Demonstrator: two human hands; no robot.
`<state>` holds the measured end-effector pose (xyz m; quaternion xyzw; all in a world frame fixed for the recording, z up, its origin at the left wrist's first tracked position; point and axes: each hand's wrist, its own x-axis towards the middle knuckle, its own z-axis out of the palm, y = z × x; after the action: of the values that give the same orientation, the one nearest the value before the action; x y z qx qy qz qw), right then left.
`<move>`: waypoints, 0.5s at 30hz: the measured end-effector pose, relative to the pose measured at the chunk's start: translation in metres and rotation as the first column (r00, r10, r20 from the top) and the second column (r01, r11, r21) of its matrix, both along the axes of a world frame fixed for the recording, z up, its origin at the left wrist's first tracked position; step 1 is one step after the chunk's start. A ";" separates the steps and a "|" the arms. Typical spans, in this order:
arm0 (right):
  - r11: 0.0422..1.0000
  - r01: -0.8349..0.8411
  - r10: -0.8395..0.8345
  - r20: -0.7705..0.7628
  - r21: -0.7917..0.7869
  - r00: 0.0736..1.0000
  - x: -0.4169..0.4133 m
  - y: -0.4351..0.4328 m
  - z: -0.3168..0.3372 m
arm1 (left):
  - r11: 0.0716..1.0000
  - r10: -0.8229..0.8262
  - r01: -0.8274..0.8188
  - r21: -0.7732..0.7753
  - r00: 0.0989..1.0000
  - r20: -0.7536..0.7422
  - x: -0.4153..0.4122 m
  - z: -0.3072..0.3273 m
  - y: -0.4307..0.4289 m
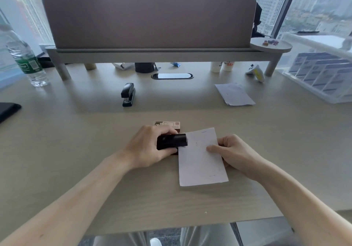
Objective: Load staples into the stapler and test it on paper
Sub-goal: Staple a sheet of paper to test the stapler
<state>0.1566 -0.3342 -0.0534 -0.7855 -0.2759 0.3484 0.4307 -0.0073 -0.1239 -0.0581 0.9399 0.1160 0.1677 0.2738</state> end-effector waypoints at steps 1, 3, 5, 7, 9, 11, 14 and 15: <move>1.000 0.000 0.000 -0.004 0.003 1.000 0.000 0.000 0.000 | 1.000 0.002 -0.002 -0.014 1.000 0.012 0.000 -0.001 0.001; 1.000 -0.001 0.001 -0.014 0.018 1.000 0.000 -0.001 0.001 | 1.000 0.000 0.001 -0.014 1.000 0.020 0.000 -0.002 0.003; 0.999 -0.004 0.004 -0.022 0.043 1.000 -0.001 -0.002 0.002 | 1.000 0.005 -0.005 -0.010 1.000 0.022 -0.001 -0.002 0.004; 0.998 -0.001 0.003 -0.030 0.070 1.000 -0.001 -0.004 0.002 | 1.000 0.018 -0.018 -0.003 1.000 0.018 -0.003 -0.001 0.004; 0.995 -0.001 0.005 -0.046 0.097 0.999 0.000 -0.005 0.002 | 0.999 0.034 -0.034 0.005 0.999 0.021 -0.004 0.000 0.005; 0.992 0.015 -0.005 -0.083 0.123 0.997 0.000 -0.006 0.003 | 0.999 0.036 -0.036 0.001 0.999 0.026 -0.006 0.000 0.004; 0.982 0.082 -0.060 -0.131 0.170 0.990 0.003 -0.010 0.005 | 0.998 0.043 -0.041 -0.038 0.998 0.035 -0.007 -0.001 0.004; 0.978 0.106 -0.086 -0.115 0.182 0.990 0.005 -0.012 0.006 | 0.997 0.059 -0.055 -0.062 0.997 0.056 -0.007 0.000 0.003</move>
<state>0.1617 -0.3457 -0.0476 -0.7341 -0.2461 0.3409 0.5333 -0.0145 -0.1208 -0.0581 0.9223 0.1398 0.1990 0.3003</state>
